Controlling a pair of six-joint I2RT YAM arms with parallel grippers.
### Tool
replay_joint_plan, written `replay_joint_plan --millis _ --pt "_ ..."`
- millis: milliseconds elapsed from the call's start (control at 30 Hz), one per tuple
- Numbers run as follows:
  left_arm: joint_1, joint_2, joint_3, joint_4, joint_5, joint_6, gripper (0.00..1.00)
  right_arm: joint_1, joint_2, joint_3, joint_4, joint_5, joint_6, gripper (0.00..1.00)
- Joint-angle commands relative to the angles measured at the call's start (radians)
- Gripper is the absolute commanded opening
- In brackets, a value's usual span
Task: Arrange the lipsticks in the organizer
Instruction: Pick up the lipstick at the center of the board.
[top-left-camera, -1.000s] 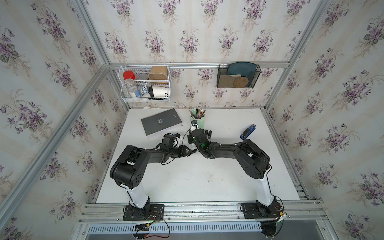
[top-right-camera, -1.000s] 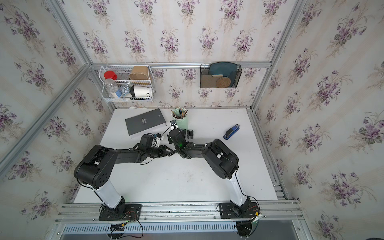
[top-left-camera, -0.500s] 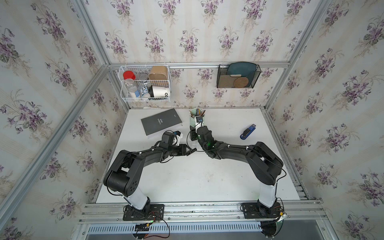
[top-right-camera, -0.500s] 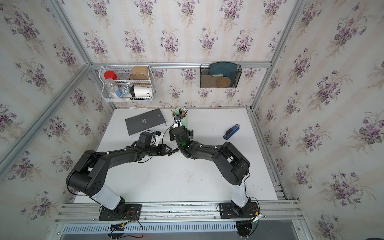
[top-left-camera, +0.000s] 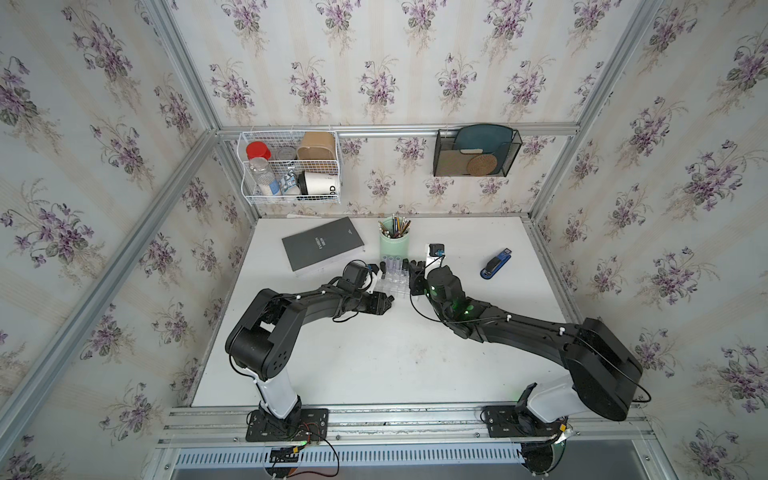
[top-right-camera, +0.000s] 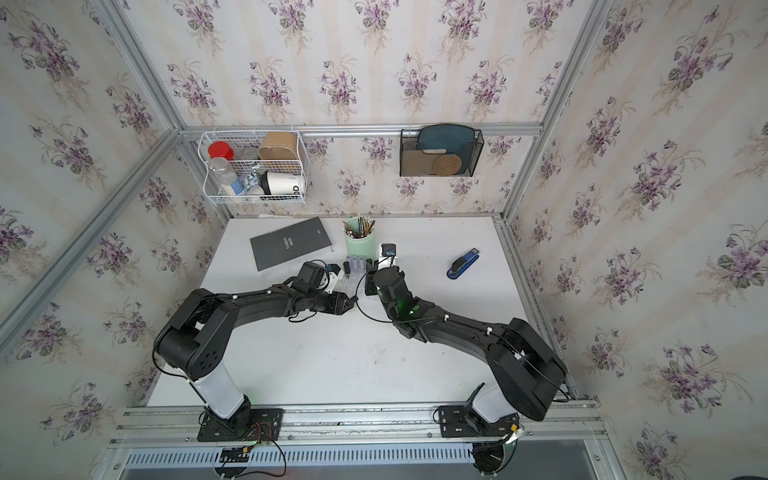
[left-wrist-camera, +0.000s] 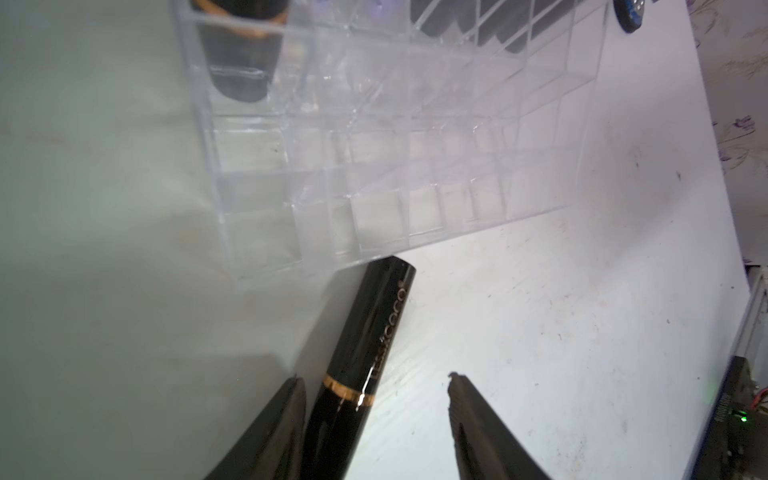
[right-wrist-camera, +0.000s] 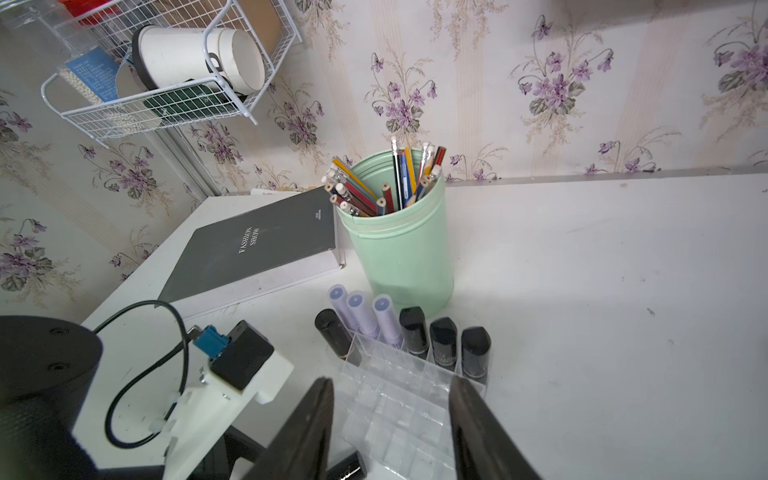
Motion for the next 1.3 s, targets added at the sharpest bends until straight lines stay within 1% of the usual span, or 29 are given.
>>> replay_joint_plan --millis 0,33,267,333,500,567,633,733,800,867,967,1033,1133,1267 --pt "-0.039 0.009 0.026 -0.099 -0.107 0.074 0.56 0.000 -0.041 -0.012 -0.066 0.005 0.038 0.50" --pt "-0.052 0.012 0.033 -0.116 -0.130 0.083 0.56 0.000 -0.051 -0.016 -0.080 0.004 0.043 0.50" --pt "-0.116 0.040 0.077 -0.233 -0.282 0.127 0.37 0.000 -0.119 -0.057 -0.123 -0.003 0.069 0.50" --pt "-0.128 0.049 0.089 -0.252 -0.305 0.132 0.32 0.000 -0.127 -0.062 -0.134 -0.011 0.076 0.50" --pt "-0.149 0.050 0.102 -0.248 -0.277 0.137 0.20 0.002 -0.144 -0.068 -0.181 -0.031 0.101 0.50" --pt "-0.155 0.044 0.105 -0.248 -0.256 0.141 0.17 0.002 -0.158 -0.073 -0.210 -0.044 0.121 0.50" --pt "-0.160 0.030 0.110 -0.254 -0.237 0.144 0.14 0.002 -0.157 -0.057 -0.280 -0.075 0.148 0.50" --pt "-0.160 -0.027 0.099 -0.238 -0.185 0.139 0.11 0.000 -0.161 -0.048 -0.362 -0.187 0.207 0.50" --pt "-0.157 -0.103 0.064 -0.183 -0.115 0.120 0.10 -0.019 -0.184 -0.065 -0.393 -0.283 0.276 0.51" --pt "-0.155 -0.173 0.022 -0.106 -0.047 0.102 0.10 -0.067 -0.206 -0.080 -0.401 -0.411 0.337 0.53" --pt "-0.155 -0.258 -0.047 0.036 0.049 0.072 0.10 -0.125 -0.224 -0.087 -0.395 -0.569 0.409 0.56" --pt "-0.154 -0.283 -0.070 0.101 0.094 0.047 0.11 -0.144 -0.224 -0.079 -0.387 -0.635 0.437 0.58" --pt "-0.154 -0.291 -0.065 0.129 0.132 0.022 0.11 -0.165 -0.198 -0.066 -0.357 -0.717 0.485 0.59" --pt "-0.155 -0.289 -0.064 0.157 0.151 -0.013 0.10 -0.166 -0.152 -0.072 -0.286 -0.774 0.552 0.58"
